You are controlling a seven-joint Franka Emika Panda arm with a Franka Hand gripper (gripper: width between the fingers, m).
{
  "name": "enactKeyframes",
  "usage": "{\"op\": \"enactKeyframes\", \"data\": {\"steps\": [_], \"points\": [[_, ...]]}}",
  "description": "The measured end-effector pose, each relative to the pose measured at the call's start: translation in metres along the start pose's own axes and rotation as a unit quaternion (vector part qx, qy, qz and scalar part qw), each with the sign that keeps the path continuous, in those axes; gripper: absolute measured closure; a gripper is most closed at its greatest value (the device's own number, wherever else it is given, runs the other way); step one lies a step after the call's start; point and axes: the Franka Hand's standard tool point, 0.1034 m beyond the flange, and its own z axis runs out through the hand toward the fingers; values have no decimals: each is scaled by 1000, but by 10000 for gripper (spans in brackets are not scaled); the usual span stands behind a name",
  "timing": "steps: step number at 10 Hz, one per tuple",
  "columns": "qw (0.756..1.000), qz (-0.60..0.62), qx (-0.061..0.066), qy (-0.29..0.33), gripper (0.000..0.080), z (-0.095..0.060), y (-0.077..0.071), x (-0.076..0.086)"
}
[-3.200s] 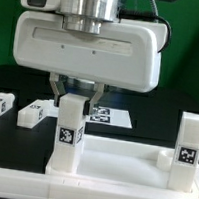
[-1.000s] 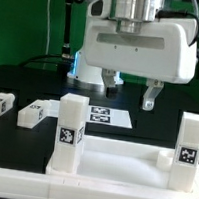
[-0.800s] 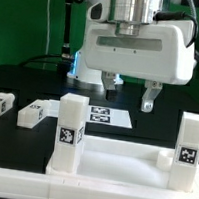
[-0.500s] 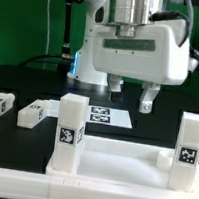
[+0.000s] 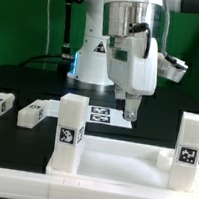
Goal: Assemble desk
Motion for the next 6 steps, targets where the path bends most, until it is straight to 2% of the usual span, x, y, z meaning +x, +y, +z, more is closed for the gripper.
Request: {"op": "enactKeyframes", "data": {"steps": [1, 3, 6], "points": [[1000, 0, -1, 0, 150, 2, 1, 0], [1000, 14, -21, 3, 150, 24, 17, 11], [999, 22, -41, 13, 150, 48, 29, 28]]}}
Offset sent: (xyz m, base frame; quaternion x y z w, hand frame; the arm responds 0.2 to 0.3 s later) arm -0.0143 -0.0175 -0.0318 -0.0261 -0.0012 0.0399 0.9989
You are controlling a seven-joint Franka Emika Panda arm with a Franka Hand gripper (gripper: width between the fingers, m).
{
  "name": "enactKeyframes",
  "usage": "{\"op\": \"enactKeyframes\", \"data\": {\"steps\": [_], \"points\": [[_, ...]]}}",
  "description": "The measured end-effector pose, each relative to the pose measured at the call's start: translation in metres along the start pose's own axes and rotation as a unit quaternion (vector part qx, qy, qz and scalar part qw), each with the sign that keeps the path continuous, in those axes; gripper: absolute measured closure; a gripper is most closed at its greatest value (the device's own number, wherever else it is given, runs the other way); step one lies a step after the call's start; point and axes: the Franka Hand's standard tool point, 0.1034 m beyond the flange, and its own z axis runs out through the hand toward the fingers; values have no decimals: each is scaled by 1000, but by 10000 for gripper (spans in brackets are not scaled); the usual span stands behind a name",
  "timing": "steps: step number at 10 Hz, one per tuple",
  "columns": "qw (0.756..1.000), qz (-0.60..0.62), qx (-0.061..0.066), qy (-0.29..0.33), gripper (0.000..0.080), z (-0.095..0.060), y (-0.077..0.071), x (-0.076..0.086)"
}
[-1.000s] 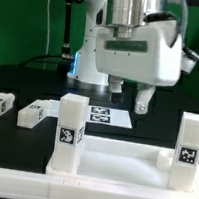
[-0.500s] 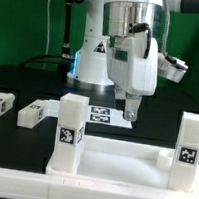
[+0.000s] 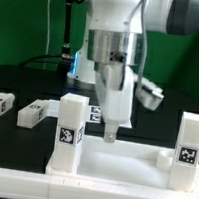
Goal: Assemble desk
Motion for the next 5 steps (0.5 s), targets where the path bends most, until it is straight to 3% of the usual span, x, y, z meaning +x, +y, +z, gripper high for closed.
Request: {"op": "enactKeyframes", "data": {"steps": [2, 5], "points": [[1000, -2, -11, 4, 150, 14, 5, 1], [1000, -6, -17, 5, 150, 20, 9, -3]]}}
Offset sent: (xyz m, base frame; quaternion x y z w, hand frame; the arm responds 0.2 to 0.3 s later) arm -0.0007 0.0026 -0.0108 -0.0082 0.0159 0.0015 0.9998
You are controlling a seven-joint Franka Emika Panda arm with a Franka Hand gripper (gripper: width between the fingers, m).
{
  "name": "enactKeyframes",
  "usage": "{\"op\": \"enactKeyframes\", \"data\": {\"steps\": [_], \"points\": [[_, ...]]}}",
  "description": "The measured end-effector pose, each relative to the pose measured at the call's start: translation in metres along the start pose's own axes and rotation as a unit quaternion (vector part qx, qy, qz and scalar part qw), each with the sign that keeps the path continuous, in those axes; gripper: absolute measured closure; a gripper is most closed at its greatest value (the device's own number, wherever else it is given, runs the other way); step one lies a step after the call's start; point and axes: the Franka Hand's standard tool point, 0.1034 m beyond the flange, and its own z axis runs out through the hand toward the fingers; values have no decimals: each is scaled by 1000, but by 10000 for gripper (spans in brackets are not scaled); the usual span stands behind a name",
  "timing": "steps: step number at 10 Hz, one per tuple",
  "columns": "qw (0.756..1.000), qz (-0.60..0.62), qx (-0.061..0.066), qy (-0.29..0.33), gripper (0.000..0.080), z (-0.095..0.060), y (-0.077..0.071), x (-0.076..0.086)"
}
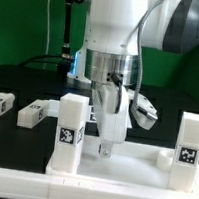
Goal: Assemble desk
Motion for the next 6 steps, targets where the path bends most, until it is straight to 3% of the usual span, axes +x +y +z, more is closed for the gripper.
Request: {"op": "enactKeyframes", "data": {"steps": [1, 2, 4, 5, 6], "points": [[1000, 0, -1, 0, 280, 1, 1, 0], [1000, -1, -3, 0, 280, 3, 2, -1], [1000, -2, -3, 0, 554, 3, 2, -2], [1000, -3, -3, 0, 554, 3, 2, -3], [1000, 2, -4, -1, 725, 3, 3, -2]]}}
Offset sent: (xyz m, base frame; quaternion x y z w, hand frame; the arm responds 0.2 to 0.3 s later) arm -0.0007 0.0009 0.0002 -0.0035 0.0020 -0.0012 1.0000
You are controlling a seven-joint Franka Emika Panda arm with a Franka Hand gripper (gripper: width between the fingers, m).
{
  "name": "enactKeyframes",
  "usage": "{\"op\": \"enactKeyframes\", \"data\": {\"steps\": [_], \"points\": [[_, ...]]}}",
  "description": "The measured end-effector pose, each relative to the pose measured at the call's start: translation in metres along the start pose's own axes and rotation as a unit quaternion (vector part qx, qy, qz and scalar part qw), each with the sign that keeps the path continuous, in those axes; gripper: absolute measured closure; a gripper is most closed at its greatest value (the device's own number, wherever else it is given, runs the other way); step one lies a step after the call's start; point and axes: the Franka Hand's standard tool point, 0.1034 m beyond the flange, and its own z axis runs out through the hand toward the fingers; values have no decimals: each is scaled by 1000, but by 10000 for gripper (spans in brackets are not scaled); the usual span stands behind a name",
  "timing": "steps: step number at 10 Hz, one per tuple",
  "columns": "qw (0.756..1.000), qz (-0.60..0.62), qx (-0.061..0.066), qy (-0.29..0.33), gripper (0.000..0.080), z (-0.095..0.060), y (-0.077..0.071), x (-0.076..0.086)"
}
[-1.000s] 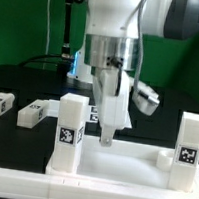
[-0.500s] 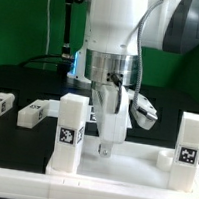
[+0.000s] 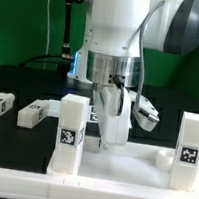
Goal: Assemble desk
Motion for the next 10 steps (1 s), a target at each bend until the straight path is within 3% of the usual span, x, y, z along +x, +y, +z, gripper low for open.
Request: {"op": "enactKeyframes", "data": {"steps": [4, 10], "points": [[1000, 0, 0, 0, 730, 0, 1, 1], [993, -118, -6, 16, 733, -1, 29, 31]]}}
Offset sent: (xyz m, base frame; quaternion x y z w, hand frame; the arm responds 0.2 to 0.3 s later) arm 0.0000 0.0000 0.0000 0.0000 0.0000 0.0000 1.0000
